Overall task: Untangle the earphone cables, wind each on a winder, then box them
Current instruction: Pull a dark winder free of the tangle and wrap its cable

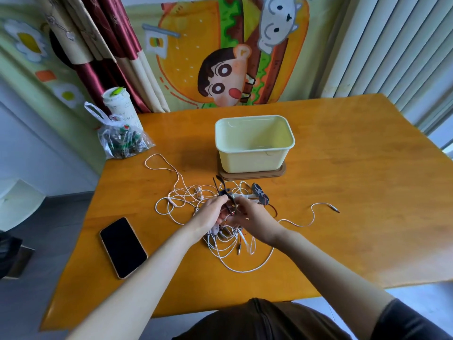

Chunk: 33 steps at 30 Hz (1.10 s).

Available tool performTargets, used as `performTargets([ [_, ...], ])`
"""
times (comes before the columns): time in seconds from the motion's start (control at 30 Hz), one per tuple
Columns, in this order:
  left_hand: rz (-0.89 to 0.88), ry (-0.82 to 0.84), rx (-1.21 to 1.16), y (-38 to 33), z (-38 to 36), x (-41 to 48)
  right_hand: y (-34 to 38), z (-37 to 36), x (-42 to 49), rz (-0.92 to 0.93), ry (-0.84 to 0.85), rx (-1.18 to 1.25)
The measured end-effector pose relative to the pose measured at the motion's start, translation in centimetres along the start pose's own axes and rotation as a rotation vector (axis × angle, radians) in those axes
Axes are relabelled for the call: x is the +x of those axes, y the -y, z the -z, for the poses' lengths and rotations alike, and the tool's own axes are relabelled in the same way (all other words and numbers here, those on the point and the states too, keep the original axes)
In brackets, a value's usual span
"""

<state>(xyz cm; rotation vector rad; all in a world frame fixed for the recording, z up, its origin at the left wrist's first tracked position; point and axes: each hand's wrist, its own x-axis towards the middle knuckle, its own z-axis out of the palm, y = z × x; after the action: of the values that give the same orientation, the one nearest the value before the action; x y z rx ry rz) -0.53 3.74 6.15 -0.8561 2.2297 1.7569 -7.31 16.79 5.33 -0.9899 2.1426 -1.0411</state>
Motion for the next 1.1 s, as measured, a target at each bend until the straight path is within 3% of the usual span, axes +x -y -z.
performTargets([
  [0.27,0.073,-0.012,-0.13,-0.2,0.3,0.1,1.1,0.0,0.9,0.02,0.1,-0.119],
  [0.5,-0.059,-0.13,-0.043,-0.9,0.3,-0.8,1.3,0.5,1.5,-0.03,0.03,-0.111],
  [0.67,0.011,-0.097,0.006,0.2,0.2,-0.3,1.0,0.8,1.4,-0.081,-0.005,-0.125],
  [0.87,0.038,-0.144,-0.153,1.5,0.0,0.5,1.2,1.5,1.9,-0.075,-0.122,-0.287],
  [0.97,0.029,-0.233,-0.234,1.5,0.5,0.7,1.2,2.4,1.9,-0.086,-0.096,-0.35],
  [1.1,0.106,-0.162,-0.229,1.9,0.8,0.3,0.7,3.3,2.2,-0.177,-0.089,-0.294],
])
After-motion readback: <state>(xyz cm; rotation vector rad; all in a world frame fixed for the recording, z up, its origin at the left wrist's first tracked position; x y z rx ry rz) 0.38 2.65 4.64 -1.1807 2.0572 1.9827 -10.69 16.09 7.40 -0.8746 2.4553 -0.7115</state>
